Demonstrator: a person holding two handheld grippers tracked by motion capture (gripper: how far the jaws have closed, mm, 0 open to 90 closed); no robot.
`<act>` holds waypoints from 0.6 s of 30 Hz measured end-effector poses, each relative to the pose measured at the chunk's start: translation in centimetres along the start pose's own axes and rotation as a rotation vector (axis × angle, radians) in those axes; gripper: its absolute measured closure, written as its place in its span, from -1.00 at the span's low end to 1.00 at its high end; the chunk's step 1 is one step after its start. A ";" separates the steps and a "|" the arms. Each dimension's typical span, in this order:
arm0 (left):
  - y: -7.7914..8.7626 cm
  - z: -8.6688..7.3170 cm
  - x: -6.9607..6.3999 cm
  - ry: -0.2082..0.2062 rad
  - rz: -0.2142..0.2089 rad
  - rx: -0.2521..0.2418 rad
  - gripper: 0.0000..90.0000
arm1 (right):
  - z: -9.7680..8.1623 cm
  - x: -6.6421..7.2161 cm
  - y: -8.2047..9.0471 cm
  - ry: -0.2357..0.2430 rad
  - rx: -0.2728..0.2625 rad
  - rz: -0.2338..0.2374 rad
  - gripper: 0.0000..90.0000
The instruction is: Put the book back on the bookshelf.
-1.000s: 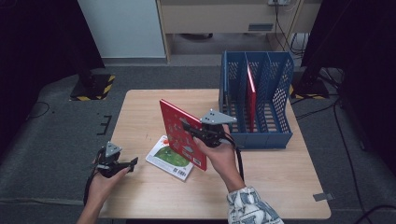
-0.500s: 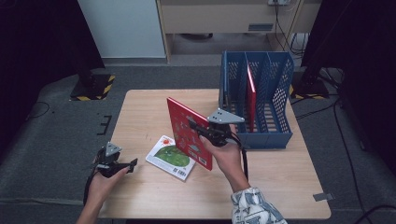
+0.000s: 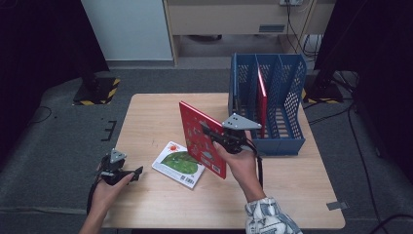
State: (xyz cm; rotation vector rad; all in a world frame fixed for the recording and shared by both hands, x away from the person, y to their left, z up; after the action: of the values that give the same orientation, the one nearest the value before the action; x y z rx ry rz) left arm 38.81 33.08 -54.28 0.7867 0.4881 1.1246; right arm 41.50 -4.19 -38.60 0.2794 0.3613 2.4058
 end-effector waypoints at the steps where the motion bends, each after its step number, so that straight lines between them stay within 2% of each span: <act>1: -0.1 0.0 0.1 0.005 -0.001 0.004 -0.86 | 0.0 0.0 0.1 -0.001 -0.001 -0.001 0.77; 18: -0.6 -0.3 0.2 0.000 -0.001 0.028 -0.87 | -0.2 -0.3 2.0 -0.013 -0.005 -0.015 0.77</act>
State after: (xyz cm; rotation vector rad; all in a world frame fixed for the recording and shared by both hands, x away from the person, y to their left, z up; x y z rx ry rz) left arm 39.08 33.22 -54.91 0.8102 0.5054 1.1188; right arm 40.45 -5.92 -38.15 0.2893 0.3503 2.3889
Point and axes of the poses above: each handheld gripper's, and its own axes: y roughly backward along the jaws, z roughly out of its top, x roughly to its left, the point moved 3 cm from there along -y, roughly forward along the jaws, and after that the axes turned 5 degrees about x, right-handed, at the moved point
